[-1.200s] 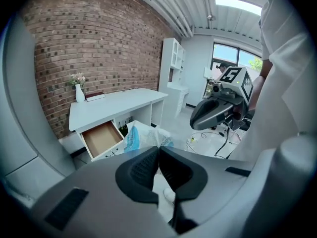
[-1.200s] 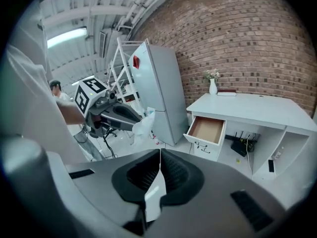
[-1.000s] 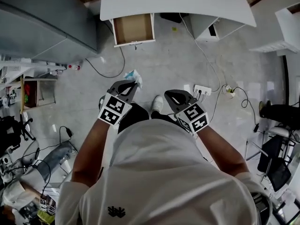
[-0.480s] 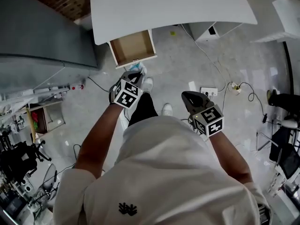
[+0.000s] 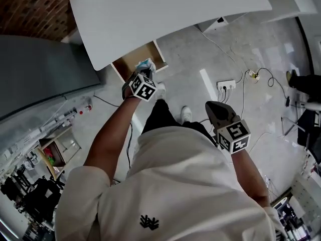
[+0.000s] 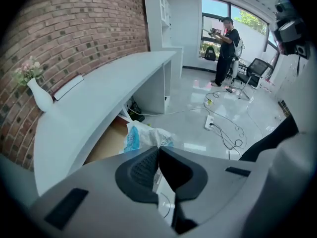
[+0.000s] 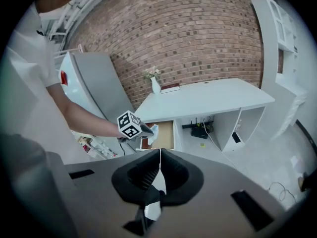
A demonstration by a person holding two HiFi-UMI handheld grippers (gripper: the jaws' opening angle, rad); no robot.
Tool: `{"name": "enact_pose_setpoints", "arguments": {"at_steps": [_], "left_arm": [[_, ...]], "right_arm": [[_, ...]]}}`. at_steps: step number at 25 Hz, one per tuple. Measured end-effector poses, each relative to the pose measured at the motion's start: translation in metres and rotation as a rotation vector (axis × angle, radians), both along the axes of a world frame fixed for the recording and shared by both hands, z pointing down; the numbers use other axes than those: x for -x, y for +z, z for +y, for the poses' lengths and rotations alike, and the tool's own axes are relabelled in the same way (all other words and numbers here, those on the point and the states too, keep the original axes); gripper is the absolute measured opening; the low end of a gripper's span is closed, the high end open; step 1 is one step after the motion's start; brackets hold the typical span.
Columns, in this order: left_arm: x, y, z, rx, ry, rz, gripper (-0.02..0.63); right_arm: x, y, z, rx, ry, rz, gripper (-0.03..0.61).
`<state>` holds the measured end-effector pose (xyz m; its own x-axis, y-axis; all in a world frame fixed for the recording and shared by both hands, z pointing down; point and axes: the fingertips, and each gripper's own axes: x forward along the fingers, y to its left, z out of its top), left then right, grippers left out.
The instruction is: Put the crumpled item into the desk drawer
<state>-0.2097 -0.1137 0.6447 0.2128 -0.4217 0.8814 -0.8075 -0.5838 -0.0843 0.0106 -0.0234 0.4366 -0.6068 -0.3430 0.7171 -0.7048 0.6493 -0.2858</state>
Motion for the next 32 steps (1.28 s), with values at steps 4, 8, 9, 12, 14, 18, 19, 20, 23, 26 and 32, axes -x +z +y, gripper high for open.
{"name": "enact_pose_setpoints", "arguments": {"at_steps": [4,8,9,12,14,18,19,20,23,26,32], "left_arm": [[0.009,0.049,-0.028,0.047,0.025,-0.029,0.026],[0.013,0.096,-0.05,0.101,0.043,-0.067,0.026],[0.013,0.107,-0.055,0.112,0.046,-0.072,0.026],[0.013,0.136,-0.07,0.13,0.049,-0.075,0.026],[0.013,0.153,-0.079,0.138,0.049,-0.077,0.026],[0.021,0.181,-0.095,0.164,0.051,-0.121,0.026],[0.024,0.187,-0.099,0.168,0.05,-0.132,0.026],[0.026,0.193,-0.103,0.17,0.049,-0.139,0.026],[0.025,0.211,-0.111,0.182,0.039,-0.134,0.026],[0.023,0.223,-0.113,0.214,0.043,-0.137,0.026],[0.015,0.244,-0.118,0.225,0.029,-0.118,0.028]], "right_arm": [[-0.005,0.015,-0.009,0.035,0.075,0.033,0.032],[-0.007,0.029,-0.013,0.075,0.108,0.069,0.032],[-0.007,0.034,-0.015,0.082,0.111,0.079,0.031],[-0.007,0.042,-0.022,0.097,0.131,0.1,0.032],[-0.006,0.047,-0.026,0.107,0.144,0.106,0.032],[-0.003,0.059,-0.026,0.14,0.148,0.123,0.032],[-0.003,0.062,-0.025,0.15,0.15,0.128,0.032],[-0.004,0.066,-0.024,0.159,0.152,0.132,0.032],[-0.008,0.073,-0.023,0.185,0.16,0.142,0.032],[-0.014,0.08,-0.023,0.192,0.177,0.145,0.032],[-0.028,0.088,-0.02,0.193,0.2,0.15,0.032]]}}
